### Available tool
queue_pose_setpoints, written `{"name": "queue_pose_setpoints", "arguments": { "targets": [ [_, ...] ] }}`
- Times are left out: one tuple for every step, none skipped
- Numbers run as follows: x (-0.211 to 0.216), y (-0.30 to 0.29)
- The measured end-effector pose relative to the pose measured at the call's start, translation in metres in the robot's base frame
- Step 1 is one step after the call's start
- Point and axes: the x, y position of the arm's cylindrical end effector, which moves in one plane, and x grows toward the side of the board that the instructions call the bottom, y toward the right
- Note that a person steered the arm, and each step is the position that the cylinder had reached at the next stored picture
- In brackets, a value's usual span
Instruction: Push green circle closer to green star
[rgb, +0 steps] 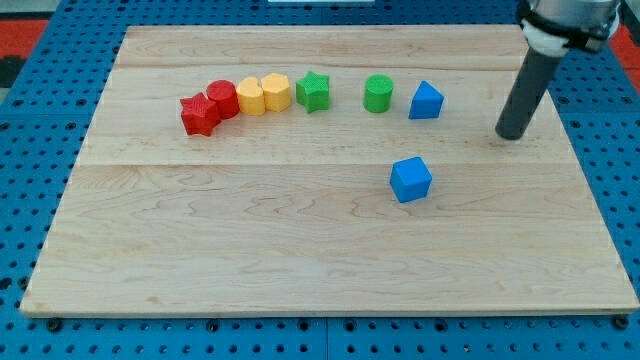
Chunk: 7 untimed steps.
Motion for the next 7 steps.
{"name": "queue_pose_setpoints", "arguments": {
  "targets": [
    [-0.045, -0.007],
    [-0.059, -0.036],
    [-0.059, -0.056],
    [-0.059, -0.078],
    [-0.051, -0.100],
    [-0.049, -0.128],
    [-0.049, -0.146]
  ]
}}
